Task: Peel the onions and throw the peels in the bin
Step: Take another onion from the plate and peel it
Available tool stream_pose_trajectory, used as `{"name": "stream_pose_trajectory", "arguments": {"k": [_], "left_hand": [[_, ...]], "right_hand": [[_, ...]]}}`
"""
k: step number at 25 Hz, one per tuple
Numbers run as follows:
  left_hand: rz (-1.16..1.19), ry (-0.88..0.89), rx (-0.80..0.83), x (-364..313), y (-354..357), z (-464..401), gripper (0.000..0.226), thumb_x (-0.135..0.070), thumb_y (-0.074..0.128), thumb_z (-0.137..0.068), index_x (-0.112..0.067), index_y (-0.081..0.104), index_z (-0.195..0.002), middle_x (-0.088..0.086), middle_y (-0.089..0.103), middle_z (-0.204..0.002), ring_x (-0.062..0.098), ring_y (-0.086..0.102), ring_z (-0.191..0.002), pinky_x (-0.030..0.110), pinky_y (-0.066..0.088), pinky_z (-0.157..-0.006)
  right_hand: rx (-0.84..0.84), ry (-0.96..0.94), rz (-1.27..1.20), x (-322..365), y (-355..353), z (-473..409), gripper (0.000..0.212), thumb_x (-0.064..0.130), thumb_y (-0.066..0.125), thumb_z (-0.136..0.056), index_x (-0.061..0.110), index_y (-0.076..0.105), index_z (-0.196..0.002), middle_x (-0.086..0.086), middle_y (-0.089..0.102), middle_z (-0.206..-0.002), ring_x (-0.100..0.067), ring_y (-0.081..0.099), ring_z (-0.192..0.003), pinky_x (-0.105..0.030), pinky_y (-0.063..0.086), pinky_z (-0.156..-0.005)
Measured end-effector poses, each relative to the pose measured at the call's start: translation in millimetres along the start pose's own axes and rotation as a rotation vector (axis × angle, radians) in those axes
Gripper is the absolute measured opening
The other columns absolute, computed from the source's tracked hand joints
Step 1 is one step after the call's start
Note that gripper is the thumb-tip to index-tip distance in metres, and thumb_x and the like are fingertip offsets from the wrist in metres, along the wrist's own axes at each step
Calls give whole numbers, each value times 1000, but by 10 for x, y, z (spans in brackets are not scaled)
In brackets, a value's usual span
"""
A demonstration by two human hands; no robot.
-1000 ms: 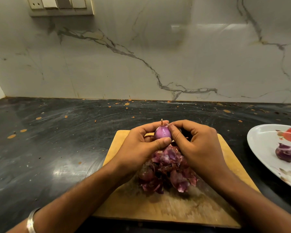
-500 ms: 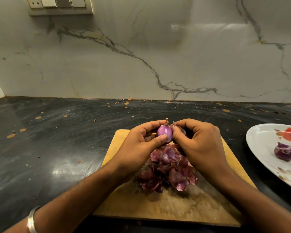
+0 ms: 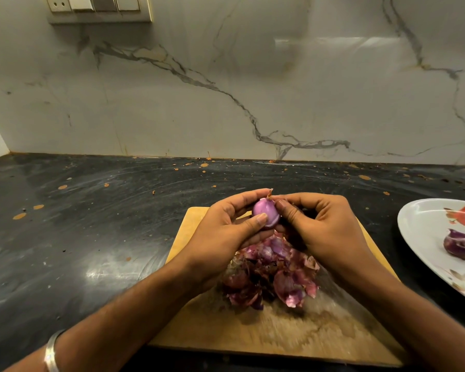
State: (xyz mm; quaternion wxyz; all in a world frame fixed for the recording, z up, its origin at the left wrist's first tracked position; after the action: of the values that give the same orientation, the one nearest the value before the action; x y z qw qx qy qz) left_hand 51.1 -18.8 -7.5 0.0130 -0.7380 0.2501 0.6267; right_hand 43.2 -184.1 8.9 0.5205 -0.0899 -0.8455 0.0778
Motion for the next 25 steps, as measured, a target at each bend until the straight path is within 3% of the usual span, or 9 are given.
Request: {"name": "stream_pose_trajectory", "arguments": {"k": [6,11,16,21,25], "left_hand": [[-16,-3,-26,-5,22,25,42,-3,63,-85,-12,63,-126,7,68,-126,24,68,-112,34,58,-89],[0,-70,5,-37,34,38,36,-6,56,-95,-12,58,-130,9,69,-124,24,69,-110,31,58,-89],[18,-63,-19,-46,24,38,46,-9,67,-79,-8,62,-125,14,71,-118,24,70,-105,33,58,-88],[89,-92,-20,-73,-31,17,43,-10,62,-85,-9,62,-127,18,68,-123,30,65,-115,38,59,-88],[88,-79,-74,-79,-60,-4,46,-10,60,-84,-10,59,-130,16,66,-127,27,65,-114,34,59,-86]], "right_hand": [[-68,-83,145,52,17,19,15,11,67,-93,19,79,-99,10,77,-85,-1,72,-81,-19,58,-71],[-72,-41,118,10,22,26,14,12,66,-94,17,79,-95,7,77,-78,-8,73,-69,-25,59,-62],[-95,-100,166,21,55,46,16,10,68,-92,22,78,-93,12,76,-78,-3,71,-69,-17,56,-62],[-144,19,58,-32,5,24,14,10,62,-97,19,74,-95,-2,74,-72,-15,70,-61,-32,57,-57],[-185,-58,184,26,-36,45,14,14,58,-99,18,71,-101,-1,69,-68,-14,67,-57,-36,58,-55]]}}
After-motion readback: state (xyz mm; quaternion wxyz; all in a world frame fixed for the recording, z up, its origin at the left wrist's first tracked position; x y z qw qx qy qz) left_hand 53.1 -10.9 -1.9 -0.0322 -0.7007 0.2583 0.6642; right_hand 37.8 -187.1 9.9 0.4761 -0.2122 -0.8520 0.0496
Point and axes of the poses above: each hand's wrist, its own z-axis away from the middle knuckle, its own y-axis out of the palm, x = y × z, the point moved 2 cm from there along -z, towards the middle knuckle
